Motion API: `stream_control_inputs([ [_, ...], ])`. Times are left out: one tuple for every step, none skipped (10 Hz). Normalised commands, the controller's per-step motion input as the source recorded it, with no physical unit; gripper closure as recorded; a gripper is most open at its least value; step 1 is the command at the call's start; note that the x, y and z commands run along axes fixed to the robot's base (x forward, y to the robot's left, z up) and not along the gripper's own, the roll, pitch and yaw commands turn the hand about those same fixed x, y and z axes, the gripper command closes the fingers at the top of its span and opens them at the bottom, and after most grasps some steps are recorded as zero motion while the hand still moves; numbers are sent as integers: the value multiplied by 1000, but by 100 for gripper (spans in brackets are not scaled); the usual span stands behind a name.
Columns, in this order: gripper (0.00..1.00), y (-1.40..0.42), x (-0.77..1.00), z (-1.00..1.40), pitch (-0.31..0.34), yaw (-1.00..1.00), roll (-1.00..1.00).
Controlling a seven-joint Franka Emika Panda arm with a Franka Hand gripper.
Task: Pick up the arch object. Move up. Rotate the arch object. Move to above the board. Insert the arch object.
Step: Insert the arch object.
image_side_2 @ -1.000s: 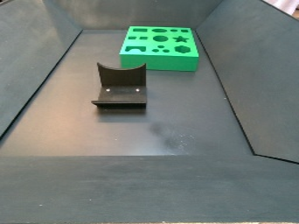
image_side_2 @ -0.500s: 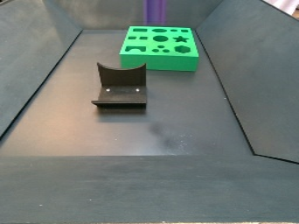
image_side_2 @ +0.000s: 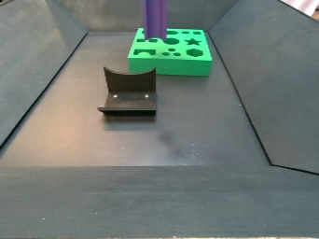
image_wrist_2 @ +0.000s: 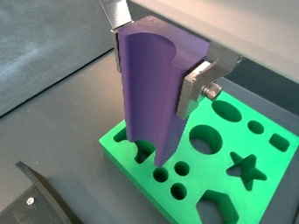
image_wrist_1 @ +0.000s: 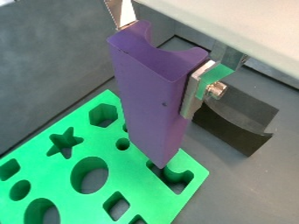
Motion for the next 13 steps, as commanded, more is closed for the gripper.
stream_control_inputs([
  [100,-134,783,834,266,6,250],
  [100,-169,777,214,343,0,184],
  [100,0,1000,-234,0,-174,183],
  [100,29,1000,-694,-46,-246,233],
  [100,217,1000,-680,-11,-126,111],
  [100,66,1000,-397,-4,-71,96],
  [100,17,1000,0,0,-49,84],
  [100,0,694,0,99,-171,59],
  [100,17,6,0,0,-49,0],
  [100,0,20,-203,0,37,9],
  [100,-34,511,-463,0,394,56],
  [100,-174,494,-457,0,477,121],
  [100,-209,269,-180,0,477,150],
])
